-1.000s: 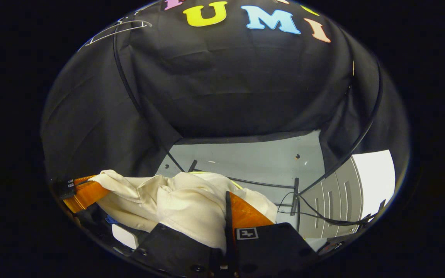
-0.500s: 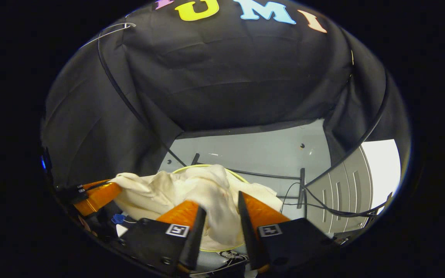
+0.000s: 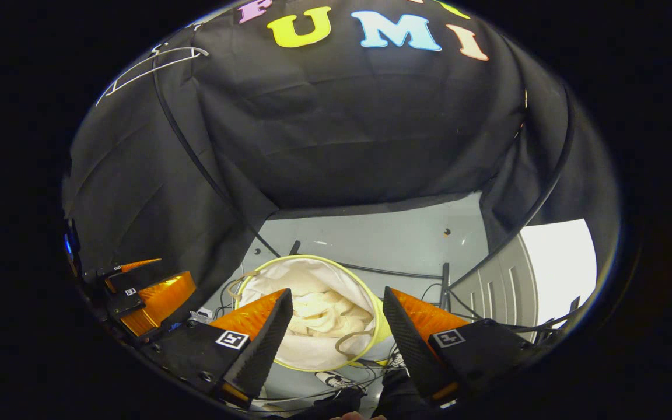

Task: Grasp the clothes on the hanger with both hands and then place them into the laundry hamper below.

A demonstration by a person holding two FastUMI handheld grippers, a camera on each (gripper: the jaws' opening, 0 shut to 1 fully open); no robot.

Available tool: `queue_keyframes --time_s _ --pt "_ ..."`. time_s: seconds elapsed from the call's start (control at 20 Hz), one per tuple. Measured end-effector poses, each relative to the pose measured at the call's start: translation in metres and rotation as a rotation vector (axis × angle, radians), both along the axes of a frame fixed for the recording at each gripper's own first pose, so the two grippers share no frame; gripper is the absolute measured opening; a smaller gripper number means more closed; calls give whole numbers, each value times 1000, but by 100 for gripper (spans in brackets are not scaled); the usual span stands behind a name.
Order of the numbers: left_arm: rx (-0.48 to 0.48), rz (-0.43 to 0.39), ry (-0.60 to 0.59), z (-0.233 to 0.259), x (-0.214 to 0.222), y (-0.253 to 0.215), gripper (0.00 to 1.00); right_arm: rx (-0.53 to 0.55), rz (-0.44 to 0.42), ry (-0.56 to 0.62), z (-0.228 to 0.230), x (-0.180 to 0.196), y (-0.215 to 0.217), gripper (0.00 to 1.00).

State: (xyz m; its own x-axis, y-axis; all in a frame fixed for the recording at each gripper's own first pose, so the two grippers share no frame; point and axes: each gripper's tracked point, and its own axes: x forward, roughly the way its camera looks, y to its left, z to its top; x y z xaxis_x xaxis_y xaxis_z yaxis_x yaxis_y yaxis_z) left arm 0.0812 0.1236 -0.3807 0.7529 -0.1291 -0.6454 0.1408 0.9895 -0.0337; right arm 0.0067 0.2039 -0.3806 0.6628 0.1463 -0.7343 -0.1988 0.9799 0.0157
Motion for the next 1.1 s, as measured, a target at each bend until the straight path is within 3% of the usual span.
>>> queue_keyframes --time_s 0.4,0.6,0.8,0.95,1.0,1.1 --pt "4 50 -119 128 -41 -24 96 -1 -41 -180 104 -8 -63 98" --pt "0 92 -261 231 -50 -50 96 -11 -27 -338 171 -8 -105 98" --pt "-80 151 -408 323 -55 -91 95 -16 -41 -564 253 -10 -148 98" --pt "-118 180 -525 385 -63 -113 95 -44 -22 -651 292 -23 -175 98" --pt "-131 182 -570 406 -63 -118 95 -44 -18 -689 308 -24 -181 93" --pt "-140 193 -637 439 -68 -122 95 -24 -18 -761 338 -30 -191 98"
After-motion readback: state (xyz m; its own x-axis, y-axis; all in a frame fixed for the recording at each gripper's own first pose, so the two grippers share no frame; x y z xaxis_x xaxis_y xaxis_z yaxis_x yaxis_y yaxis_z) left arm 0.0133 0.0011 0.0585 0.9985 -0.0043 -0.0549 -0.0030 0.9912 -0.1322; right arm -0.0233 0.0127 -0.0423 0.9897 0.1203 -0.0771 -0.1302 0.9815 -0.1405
